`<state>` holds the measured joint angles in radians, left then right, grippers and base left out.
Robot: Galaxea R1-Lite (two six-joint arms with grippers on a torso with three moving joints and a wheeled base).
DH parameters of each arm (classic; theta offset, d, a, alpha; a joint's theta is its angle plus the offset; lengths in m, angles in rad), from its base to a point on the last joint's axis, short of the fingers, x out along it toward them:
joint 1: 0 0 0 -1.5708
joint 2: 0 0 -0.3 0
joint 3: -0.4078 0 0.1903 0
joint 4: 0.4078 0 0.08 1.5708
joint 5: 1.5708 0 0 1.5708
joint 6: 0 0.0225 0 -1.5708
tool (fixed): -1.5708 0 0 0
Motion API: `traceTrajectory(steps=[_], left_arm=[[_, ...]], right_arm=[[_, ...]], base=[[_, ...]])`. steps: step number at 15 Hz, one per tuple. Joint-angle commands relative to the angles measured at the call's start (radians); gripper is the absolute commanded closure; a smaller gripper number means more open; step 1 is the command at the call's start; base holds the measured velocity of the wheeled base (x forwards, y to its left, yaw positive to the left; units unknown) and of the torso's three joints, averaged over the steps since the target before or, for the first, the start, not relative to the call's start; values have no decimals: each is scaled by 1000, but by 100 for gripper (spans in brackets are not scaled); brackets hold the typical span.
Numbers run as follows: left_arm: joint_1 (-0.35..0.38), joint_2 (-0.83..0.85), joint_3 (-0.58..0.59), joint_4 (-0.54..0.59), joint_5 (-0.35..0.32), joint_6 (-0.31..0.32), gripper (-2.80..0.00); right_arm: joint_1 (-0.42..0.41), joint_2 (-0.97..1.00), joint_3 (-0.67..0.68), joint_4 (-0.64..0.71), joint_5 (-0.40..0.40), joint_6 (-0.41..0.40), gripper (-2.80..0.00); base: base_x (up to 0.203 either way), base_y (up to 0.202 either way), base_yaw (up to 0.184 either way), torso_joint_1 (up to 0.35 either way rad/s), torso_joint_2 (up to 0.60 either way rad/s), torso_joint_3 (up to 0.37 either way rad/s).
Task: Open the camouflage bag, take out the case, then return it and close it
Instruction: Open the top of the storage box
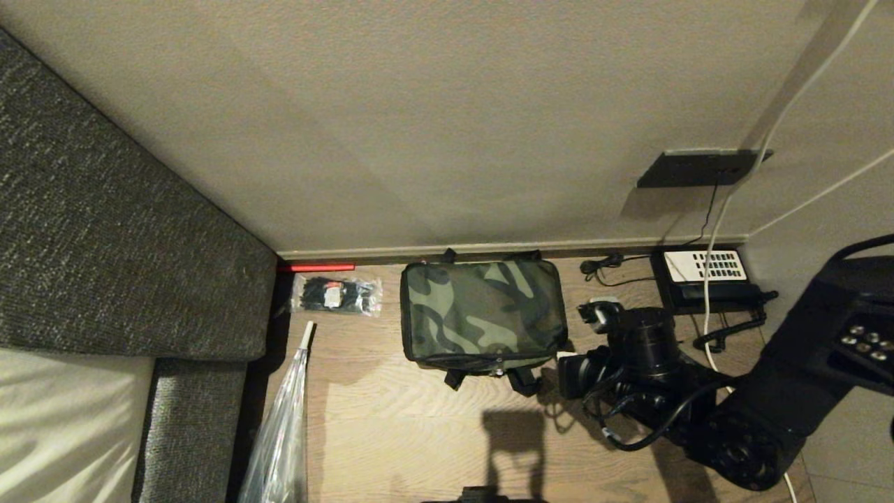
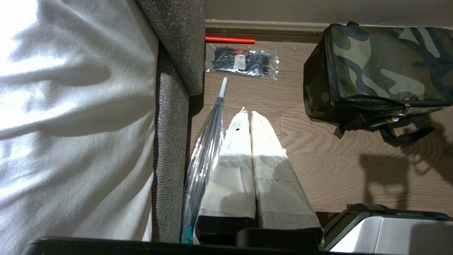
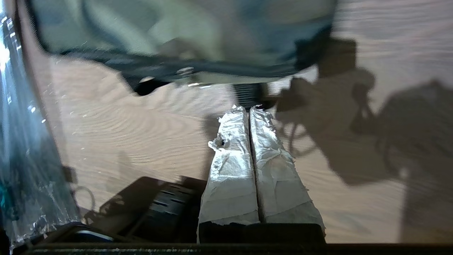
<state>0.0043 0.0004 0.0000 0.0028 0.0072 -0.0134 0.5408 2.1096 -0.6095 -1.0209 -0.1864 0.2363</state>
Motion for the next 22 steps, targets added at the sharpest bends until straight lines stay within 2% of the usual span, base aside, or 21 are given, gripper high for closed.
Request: traceTrajectory(steps=[1,3,4,11,12,14,15,22], left_arm=[[0,-2,3,0,0,0,0],[0,-2,3,0,0,0,0],[0,-2,3,0,0,0,0],[0,-2,3,0,0,0,0],[0,-2,3,0,0,0,0],[0,-2,3,0,0,0,0],[0,-2,3,0,0,0,0],[0,-2,3,0,0,0,0]], right_arm=[[49,132,-20,-90,-24,6,0],[67,173,-29,-121,-37,9,0],[74,186,-31,-119,-34,8,-280],[114,195,-36,-226,-27,3,-280],[114,162,-19,-242,-10,6,-280],[114,114,60,-280,89,2,-280],[114,109,84,-299,109,0,-280],[133,88,166,-332,116,2,-280]], base=[[0,0,0,0,0,0],[0,0,0,0,0,0],[0,0,0,0,0,0],[0,0,0,0,0,0],[0,0,0,0,0,0],[0,0,0,0,0,0],[0,0,0,0,0,0],[0,0,0,0,0,0]])
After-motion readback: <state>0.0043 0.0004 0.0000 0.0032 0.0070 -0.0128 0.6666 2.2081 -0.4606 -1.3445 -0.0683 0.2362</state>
